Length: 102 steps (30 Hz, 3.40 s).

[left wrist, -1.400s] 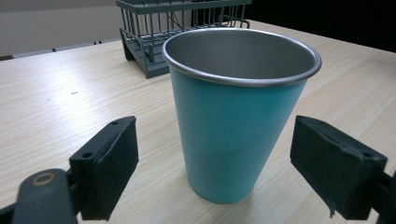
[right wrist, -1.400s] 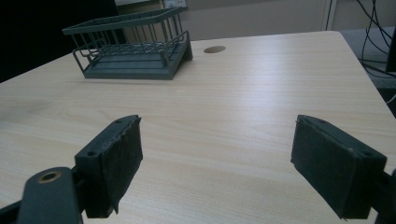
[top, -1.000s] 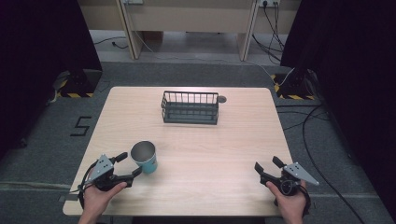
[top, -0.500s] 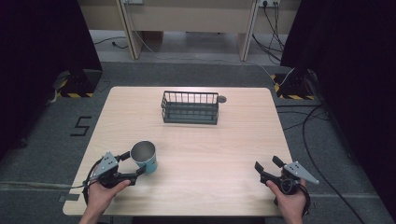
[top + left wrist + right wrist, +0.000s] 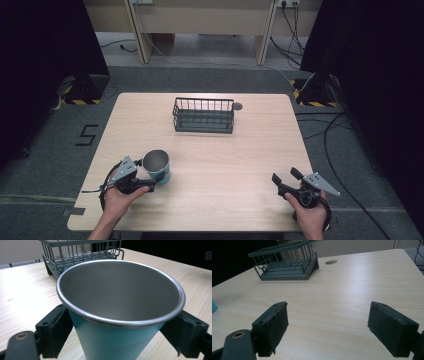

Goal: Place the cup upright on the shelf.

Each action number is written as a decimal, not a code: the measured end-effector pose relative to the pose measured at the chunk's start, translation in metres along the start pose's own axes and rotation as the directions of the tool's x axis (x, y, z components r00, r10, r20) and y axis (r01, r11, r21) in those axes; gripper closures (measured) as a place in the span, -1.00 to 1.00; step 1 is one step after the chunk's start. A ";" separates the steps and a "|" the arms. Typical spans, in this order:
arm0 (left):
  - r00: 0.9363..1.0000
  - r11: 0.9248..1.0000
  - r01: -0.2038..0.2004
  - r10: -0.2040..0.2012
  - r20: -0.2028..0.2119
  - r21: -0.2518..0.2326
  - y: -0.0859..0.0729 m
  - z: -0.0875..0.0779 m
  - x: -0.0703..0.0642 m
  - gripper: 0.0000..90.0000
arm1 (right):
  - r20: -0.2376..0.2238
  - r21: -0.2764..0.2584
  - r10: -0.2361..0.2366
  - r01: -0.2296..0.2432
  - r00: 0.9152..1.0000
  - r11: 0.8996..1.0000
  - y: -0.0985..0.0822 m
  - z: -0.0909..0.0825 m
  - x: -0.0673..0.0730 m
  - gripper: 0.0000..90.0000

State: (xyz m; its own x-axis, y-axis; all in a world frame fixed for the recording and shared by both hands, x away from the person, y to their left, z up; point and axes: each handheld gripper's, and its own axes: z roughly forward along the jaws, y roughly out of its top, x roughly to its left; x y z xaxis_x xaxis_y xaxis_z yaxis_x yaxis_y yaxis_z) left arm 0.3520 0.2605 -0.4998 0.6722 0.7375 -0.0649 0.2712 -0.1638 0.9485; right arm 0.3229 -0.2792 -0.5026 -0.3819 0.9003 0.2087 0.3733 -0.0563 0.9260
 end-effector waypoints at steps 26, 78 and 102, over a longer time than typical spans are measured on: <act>1.000 0.997 -0.018 0.017 -0.009 -0.076 0.017 -0.001 -0.004 -0.67 | -0.008 -0.004 -0.007 0.007 1.000 1.000 0.000 0.003 0.001 -0.59; 0.999 0.981 -0.041 0.038 -0.020 -0.188 0.088 0.046 0.009 -0.67 | -0.009 -0.006 0.003 -0.003 1.000 1.000 0.000 0.002 -0.001 -0.48; 0.998 0.972 -0.050 0.041 -0.042 -0.231 0.124 0.068 0.019 -0.67 | -0.034 -0.008 0.056 -0.057 0.998 0.998 -0.002 0.009 -0.008 -0.46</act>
State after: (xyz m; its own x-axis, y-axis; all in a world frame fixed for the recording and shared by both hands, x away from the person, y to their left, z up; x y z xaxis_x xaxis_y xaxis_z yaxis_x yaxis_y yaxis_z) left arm 0.4450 0.2102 -0.4046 0.6534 0.7569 -0.0128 0.0712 -0.0446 0.9965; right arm 0.3322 -0.2824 -0.5090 -0.3890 0.8804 0.2712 0.3877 -0.1106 0.9151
